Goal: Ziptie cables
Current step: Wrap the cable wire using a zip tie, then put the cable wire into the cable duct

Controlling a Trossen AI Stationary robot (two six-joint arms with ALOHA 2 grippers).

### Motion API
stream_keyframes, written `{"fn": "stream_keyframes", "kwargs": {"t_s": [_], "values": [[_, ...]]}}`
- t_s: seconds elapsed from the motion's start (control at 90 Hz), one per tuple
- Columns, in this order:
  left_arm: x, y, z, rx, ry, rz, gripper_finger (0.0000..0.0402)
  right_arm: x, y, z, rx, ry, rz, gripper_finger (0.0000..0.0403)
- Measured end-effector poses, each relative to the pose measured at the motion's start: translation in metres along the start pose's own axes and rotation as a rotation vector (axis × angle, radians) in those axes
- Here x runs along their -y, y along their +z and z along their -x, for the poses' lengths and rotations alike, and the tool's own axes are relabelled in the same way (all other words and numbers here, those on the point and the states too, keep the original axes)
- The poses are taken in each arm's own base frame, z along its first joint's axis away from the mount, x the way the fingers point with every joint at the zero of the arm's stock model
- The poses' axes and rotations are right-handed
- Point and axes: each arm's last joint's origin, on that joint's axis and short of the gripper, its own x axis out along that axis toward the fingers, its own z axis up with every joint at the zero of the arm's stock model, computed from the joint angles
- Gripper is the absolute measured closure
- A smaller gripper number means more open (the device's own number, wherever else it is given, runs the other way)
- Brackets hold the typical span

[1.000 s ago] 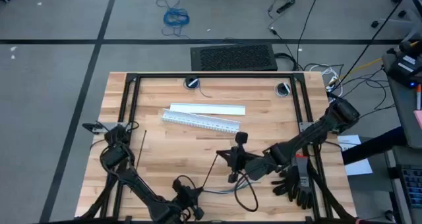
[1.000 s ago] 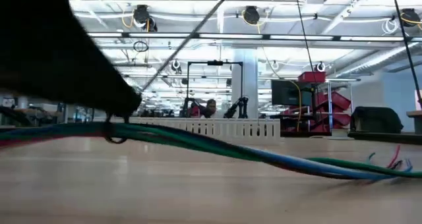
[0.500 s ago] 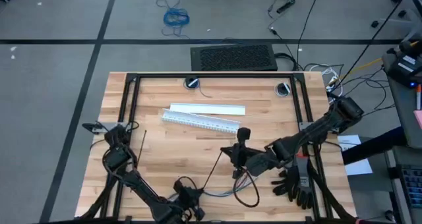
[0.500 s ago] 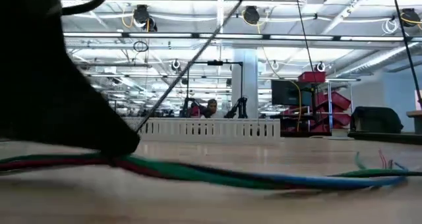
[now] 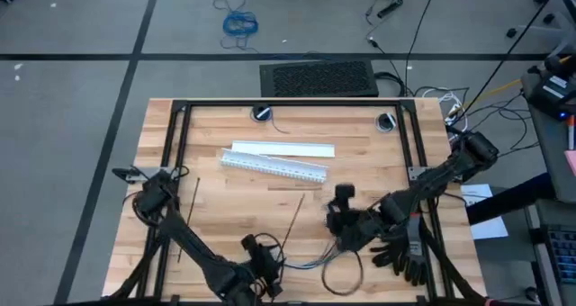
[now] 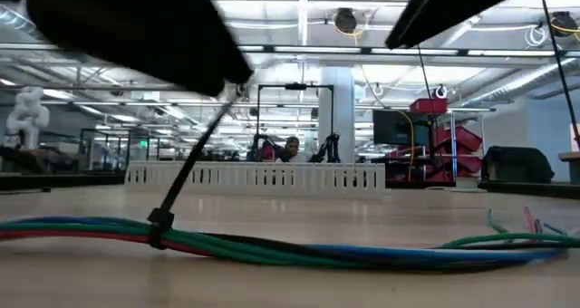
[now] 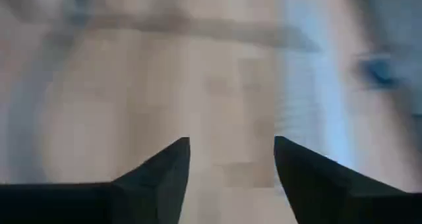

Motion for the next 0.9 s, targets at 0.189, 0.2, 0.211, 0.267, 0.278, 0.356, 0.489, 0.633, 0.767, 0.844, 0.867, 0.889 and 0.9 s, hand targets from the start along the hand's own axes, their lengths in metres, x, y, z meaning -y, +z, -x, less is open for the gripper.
{"fn": "stream_keyframes", "kwargs": {"t_s": [0.189,0.2,0.211,0.267,0.278,0.356,0.489,0.633,0.767,0.844,0.867,0.889,0.9], "values": [[0.0,-0.002,0.036,-0.279,-0.204,-0.06,0.017,-0.058,-0.013,-0.019,0.08,0.253,0.014,0.0207],[0.001,-0.004,0.037,-0.285,-0.212,-0.07,0.017,-0.06,-0.015,-0.022,0.078,0.255,0.017,0.0209],[0.002,-0.005,0.039,-0.29,-0.219,-0.08,0.017,-0.062,-0.016,-0.025,0.074,0.255,0.02,0.021],[0.005,-0.013,0.044,-0.308,-0.233,-0.11,0.017,-0.071,-0.023,-0.042,0.058,0.254,0.031,0.0216],[0.005,-0.015,0.044,-0.31,-0.234,-0.115,0.017,-0.072,-0.024,-0.046,0.057,0.254,0.031,0.0217],[0.006,-0.025,0.046,-0.319,-0.203,-0.146,0.017,-0.076,-0.03,-0.069,0.036,0.237,0.027,0.022],[-0.003,-0.038,0.044,-0.358,-0.089,-0.179,0.0169,-0.078,-0.031,-0.093,0.009,0.234,0.021,0.022],[-0.008,-0.054,0.031,-0.424,-0.044,-0.207,0.0169,-0.079,-0.032,-0.107,-0.019,0.299,0.01,0.022],[-0.008,-0.066,0.022,-0.498,-0.043,-0.213,0.0169,-0.075,-0.037,-0.117,-0.064,0.293,0.014,0.022],[-0.007,-0.069,0.02,-0.502,-0.036,-0.213,0.0169,-0.069,-0.04,-0.123,-0.101,0.27,0.012,0.022],[-0.007,-0.07,0.02,-0.503,-0.033,-0.208,0.0169,-0.066,-0.039,-0.124,-0.108,0.266,0.01,0.022],[-0.006,-0.071,0.019,-0.505,-0.027,-0.197,0.017,-0.065,-0.039,-0.125,-0.117,0.257,0.01,0.022],[-0.007,-0.071,0.019,-0.506,-0.023,-0.191,0.017,-0.064,-0.04,-0.126,-0.123,0.252,0.01,0.0221]]}}
